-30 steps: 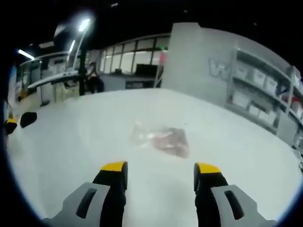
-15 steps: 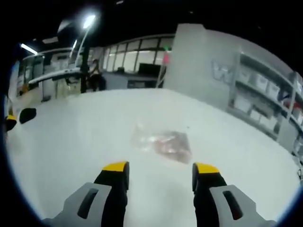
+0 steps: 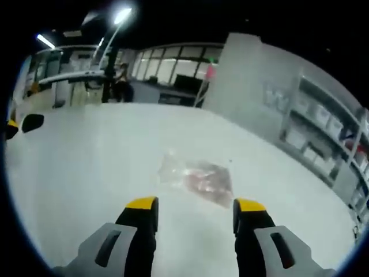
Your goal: Open the resealable bag by pulling the two sides of the seal apart until the entire bag opening is separated and visibly accessible.
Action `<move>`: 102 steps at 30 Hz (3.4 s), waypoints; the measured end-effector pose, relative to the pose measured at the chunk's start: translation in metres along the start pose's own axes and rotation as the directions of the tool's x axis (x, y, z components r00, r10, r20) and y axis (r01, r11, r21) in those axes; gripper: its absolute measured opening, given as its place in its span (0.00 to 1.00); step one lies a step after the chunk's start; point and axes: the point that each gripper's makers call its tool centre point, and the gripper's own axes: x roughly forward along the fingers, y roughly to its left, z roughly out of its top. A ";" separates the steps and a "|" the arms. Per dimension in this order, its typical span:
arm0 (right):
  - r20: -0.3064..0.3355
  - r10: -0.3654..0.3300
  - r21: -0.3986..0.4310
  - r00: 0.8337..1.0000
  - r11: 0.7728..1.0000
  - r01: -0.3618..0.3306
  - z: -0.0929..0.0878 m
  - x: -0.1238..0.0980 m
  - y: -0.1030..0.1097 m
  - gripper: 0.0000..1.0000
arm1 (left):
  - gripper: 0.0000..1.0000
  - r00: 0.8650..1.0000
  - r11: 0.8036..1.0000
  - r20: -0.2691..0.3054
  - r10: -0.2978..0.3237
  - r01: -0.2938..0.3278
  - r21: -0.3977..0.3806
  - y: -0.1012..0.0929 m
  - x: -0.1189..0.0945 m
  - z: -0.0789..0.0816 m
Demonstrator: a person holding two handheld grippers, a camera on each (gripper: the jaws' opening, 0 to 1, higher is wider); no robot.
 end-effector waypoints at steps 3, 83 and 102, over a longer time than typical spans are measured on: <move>-0.011 -0.006 -0.014 1.000 1.000 0.006 -0.004 0.002 -0.003 0.50 | 0.83 1.000 1.000 0.002 0.005 -0.005 0.000 0.002 -0.001 0.000; -0.013 -0.028 -0.480 1.000 0.877 0.019 0.014 0.031 0.005 0.46 | 0.83 0.999 0.999 0.020 0.038 -0.037 -0.018 0.025 -0.009 -0.002; -0.014 -0.020 -0.495 1.000 0.869 0.011 0.016 0.037 0.004 0.42 | 0.83 0.998 0.998 0.024 0.050 -0.050 -0.027 0.030 -0.011 -0.003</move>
